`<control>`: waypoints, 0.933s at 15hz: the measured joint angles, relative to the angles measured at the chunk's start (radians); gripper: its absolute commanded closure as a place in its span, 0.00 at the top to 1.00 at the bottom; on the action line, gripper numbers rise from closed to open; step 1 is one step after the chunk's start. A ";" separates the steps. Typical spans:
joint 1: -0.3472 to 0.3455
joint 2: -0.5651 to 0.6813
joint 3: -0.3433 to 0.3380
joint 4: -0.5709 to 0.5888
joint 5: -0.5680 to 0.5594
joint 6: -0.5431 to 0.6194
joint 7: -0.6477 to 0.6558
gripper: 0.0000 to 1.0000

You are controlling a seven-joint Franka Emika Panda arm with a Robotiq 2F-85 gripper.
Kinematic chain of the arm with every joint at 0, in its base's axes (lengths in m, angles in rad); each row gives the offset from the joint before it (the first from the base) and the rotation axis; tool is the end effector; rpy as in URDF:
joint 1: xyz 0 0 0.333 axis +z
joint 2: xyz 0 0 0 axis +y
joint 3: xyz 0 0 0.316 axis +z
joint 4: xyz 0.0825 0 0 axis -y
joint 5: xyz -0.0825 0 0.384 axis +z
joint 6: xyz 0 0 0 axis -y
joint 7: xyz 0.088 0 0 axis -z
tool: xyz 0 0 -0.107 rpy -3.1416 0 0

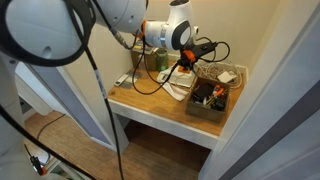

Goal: Put the purple object in the box

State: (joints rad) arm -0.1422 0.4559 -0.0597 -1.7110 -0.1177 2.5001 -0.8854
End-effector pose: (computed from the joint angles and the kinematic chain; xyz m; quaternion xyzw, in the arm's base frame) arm 0.6824 -0.1338 0.3612 0.9114 0.3728 0.1132 0.1327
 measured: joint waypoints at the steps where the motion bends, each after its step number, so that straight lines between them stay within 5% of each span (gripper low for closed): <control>1: 0.008 -0.009 -0.017 -0.013 -0.028 0.003 0.049 0.09; 7: 0.013 -0.026 -0.025 -0.040 -0.058 0.008 0.115 0.02; 14: 0.041 0.011 -0.119 -0.034 -0.257 -0.044 0.479 0.02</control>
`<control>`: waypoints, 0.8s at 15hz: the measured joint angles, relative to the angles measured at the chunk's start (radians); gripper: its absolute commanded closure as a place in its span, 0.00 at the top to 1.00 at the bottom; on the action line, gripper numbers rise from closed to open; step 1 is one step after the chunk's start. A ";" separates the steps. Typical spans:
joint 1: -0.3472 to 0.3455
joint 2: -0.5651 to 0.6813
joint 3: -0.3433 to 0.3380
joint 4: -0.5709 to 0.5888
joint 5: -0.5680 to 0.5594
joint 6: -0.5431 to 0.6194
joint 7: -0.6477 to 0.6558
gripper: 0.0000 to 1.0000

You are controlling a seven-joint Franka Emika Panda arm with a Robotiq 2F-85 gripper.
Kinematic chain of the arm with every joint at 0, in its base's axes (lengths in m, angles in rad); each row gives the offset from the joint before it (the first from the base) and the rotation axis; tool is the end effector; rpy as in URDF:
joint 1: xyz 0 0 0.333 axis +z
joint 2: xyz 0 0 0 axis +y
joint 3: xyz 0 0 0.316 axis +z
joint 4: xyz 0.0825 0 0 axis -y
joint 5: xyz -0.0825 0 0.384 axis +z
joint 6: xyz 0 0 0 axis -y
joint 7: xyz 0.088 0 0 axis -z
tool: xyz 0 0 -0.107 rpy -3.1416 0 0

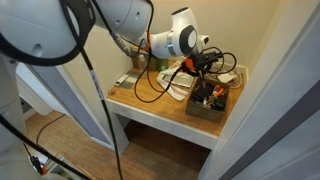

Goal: Put the purple object in the box

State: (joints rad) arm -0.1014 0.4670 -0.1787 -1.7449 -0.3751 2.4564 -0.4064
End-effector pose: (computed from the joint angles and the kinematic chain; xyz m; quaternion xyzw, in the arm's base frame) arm 0.6612 -0.1764 0.3363 0.9563 0.2031 0.0542 0.2030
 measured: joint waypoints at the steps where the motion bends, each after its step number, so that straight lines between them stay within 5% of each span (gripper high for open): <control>1: 0.000 0.007 -0.002 0.003 -0.001 -0.026 0.036 0.02; 12: 0.003 0.129 0.044 0.131 0.028 -0.191 0.247 0.02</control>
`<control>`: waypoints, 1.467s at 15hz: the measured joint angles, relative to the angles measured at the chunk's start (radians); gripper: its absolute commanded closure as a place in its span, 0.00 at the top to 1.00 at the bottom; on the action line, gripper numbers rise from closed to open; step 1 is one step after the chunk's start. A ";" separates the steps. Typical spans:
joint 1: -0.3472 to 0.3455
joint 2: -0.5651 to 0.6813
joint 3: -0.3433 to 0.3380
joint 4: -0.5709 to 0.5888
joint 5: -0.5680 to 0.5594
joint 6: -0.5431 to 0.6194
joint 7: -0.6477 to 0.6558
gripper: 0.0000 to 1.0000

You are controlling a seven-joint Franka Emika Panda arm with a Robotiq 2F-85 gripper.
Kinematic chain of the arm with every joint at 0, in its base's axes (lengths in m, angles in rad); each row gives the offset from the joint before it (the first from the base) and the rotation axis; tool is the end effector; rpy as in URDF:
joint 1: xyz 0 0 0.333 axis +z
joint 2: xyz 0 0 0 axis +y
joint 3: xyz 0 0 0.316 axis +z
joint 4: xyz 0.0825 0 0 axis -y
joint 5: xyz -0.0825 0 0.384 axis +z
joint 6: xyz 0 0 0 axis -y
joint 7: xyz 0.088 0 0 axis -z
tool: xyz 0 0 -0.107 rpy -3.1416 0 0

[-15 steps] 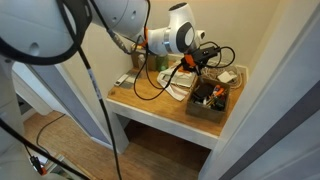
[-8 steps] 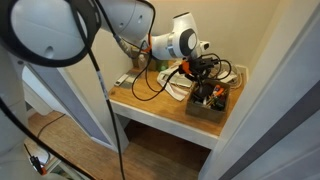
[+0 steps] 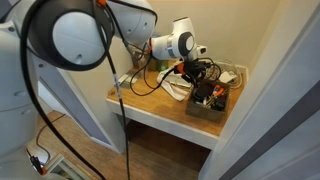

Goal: Put the purple object in the box

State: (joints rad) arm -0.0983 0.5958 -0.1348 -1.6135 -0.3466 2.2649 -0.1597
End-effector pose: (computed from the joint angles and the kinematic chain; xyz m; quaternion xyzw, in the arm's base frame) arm 0.6802 -0.1575 0.2887 0.9811 0.0826 -0.0068 0.1746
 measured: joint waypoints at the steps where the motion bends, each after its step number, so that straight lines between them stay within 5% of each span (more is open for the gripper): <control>1: 0.000 0.014 0.001 0.016 0.009 -0.006 0.009 0.02; 22: -0.016 0.231 0.007 0.291 0.124 -0.134 0.050 0.02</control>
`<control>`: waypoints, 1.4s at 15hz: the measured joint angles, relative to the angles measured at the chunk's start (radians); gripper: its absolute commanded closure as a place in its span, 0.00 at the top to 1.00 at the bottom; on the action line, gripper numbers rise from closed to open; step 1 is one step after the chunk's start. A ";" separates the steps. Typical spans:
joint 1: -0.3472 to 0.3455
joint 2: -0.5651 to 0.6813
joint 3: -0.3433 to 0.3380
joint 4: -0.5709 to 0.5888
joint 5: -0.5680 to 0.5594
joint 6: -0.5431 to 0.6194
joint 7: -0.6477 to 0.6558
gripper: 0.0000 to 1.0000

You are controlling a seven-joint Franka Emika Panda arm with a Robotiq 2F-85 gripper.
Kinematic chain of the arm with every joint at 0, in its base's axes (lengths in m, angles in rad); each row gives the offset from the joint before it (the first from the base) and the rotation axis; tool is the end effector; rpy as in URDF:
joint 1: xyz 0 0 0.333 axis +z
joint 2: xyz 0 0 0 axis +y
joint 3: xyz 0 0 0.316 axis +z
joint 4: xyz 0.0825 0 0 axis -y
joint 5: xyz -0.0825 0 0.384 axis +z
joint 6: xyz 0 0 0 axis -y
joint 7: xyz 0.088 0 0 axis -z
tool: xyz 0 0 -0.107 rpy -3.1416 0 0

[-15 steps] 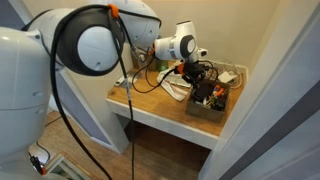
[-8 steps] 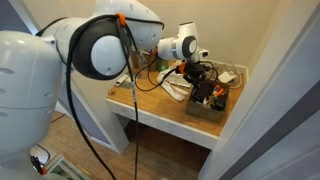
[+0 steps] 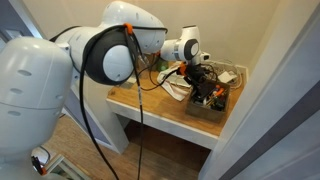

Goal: Put the purple object in the box

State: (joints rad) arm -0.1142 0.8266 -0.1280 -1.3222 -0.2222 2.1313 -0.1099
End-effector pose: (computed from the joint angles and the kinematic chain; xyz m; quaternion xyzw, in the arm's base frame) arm 0.7235 -0.1662 0.2424 0.9900 0.0140 -0.0310 0.1370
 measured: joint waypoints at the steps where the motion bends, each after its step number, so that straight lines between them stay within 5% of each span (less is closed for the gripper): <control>1: -0.001 0.005 0.000 0.009 0.000 -0.007 0.000 0.02; 17: 0.000 0.032 -0.023 0.071 -0.024 0.039 -0.030 0.02; 19: 0.000 0.029 -0.020 0.071 -0.024 0.049 -0.036 0.35; 21: 0.001 0.029 -0.016 0.071 -0.024 0.050 -0.040 0.48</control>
State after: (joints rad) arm -0.1137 0.8560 -0.1437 -1.2511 -0.2461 2.1811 -0.1503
